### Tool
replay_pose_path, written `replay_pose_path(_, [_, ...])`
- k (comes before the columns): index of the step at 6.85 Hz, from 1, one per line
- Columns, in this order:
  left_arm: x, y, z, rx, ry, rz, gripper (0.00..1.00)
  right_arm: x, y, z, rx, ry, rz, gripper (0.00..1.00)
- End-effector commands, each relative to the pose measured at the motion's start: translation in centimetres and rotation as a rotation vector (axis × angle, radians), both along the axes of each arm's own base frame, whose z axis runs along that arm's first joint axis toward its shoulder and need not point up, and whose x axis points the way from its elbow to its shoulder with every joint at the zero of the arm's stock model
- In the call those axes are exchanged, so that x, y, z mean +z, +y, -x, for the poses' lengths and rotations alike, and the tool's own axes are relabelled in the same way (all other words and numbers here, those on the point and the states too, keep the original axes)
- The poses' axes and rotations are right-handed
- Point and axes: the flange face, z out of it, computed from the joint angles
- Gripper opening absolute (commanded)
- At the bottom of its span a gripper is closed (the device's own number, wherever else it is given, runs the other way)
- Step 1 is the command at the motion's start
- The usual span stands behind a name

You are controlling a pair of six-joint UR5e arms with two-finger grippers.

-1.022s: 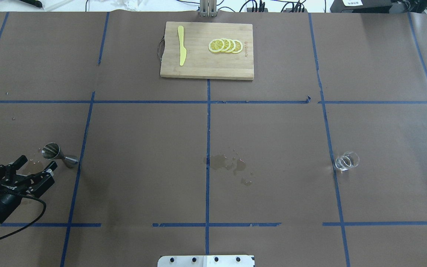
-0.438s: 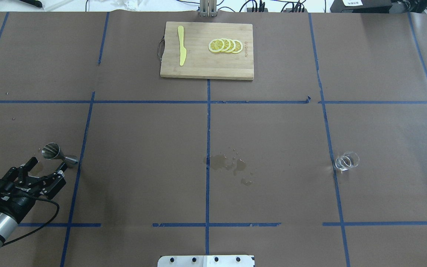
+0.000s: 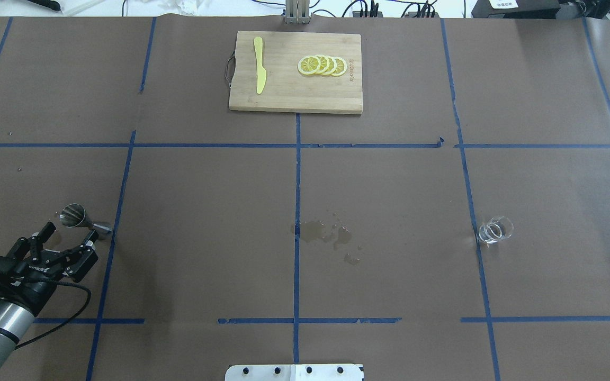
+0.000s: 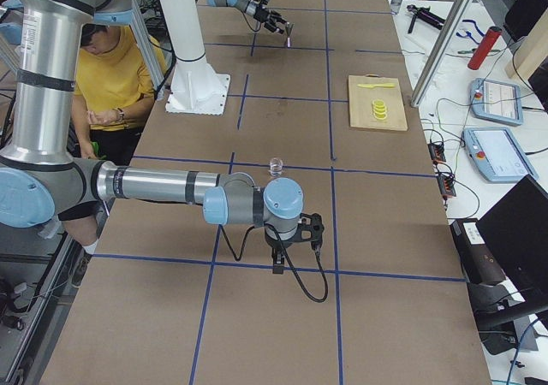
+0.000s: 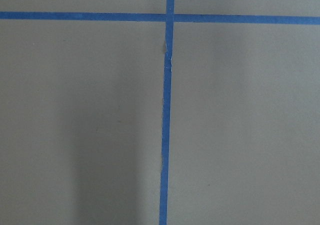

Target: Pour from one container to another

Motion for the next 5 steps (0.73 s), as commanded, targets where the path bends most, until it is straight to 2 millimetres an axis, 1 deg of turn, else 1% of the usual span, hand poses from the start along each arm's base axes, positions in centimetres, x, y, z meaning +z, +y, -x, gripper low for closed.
replay_pose_path(1, [0.7,0.0,-0.6,-0.002,-0.016,-0.002,0.99,0.0,-0.1,0.0,-0.001,0.000,-0.001,1.00])
replay_pose_path(3, [1.1,0.0,-0.8,-0.003,-0.025,-0.003,0.99,-0.2,-0.2,0.0,-0.001,0.000,-0.004,1.00])
replay_pose_path(4, [0.7,-0.1,-1.3,0.000,-0.025,-0.008,0.99,-0.2,-0.2,0.0,-0.001,0.000,-0.004,1.00])
replay_pose_path(5, [0.7,-0.1,-2.9,0.000,-0.020,-0.008,0.99,-0.2,-0.2,0.0,-0.001,0.000,-0.004,1.00])
